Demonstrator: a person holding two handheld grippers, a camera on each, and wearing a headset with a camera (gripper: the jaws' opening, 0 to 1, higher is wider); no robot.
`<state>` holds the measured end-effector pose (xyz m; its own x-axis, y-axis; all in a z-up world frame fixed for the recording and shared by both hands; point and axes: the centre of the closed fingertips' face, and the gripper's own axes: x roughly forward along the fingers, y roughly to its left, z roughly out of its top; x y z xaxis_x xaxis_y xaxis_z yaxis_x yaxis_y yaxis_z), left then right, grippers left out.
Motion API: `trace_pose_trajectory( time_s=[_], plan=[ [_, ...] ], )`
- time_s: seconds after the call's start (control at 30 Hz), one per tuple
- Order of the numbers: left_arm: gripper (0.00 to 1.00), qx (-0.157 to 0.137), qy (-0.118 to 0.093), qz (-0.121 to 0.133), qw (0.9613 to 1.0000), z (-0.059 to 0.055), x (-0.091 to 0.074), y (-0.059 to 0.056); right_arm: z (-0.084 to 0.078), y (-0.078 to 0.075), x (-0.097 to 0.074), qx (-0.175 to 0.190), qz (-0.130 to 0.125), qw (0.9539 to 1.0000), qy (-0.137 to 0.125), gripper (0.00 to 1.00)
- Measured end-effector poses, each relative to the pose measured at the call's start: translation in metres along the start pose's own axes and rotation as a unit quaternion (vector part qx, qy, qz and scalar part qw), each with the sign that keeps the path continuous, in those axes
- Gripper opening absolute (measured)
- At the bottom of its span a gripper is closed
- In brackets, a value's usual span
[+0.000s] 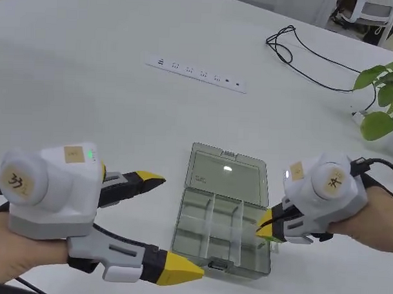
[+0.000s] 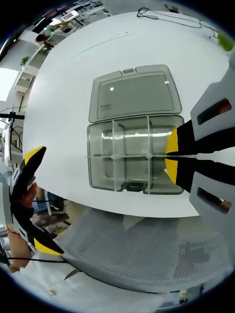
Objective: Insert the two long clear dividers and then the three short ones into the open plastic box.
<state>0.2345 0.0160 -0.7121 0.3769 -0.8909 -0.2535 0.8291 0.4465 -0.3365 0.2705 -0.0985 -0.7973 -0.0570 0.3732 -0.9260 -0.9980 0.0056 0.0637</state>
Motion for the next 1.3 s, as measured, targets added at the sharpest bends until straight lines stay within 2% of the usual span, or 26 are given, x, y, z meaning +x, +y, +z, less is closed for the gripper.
trace_pose_trajectory(
  time_s=[0.33, 0.47, 0.93, 1.3],
  plan=[
    [0.96, -0.002, -0.002, 0.0, 1.0, 0.0, 0.0, 0.002, 0.004, 0.001, -0.004, -0.021, -0.003, 0.9997, 0.008, 0.02],
    [0.96, -0.002, -0.001, 0.0, 1.0, 0.0, 0.001, 0.002, -0.001, -0.001, -0.001, -0.01, -0.001, 0.9999, 0.007, 0.02],
    [0.97, -0.002, 0.001, 0.002, 1.0, -0.002, 0.001, 0.002, -0.005, -0.001, 0.011, -0.019, -0.008, 0.9998, -0.006, 0.02],
    [0.97, 0.0, 0.008, -0.001, 1.0, -0.005, 0.001, 0.0, -0.007, -0.001, 0.017, -0.015, -0.014, 0.9998, -0.004, 0.03]
  ],
)
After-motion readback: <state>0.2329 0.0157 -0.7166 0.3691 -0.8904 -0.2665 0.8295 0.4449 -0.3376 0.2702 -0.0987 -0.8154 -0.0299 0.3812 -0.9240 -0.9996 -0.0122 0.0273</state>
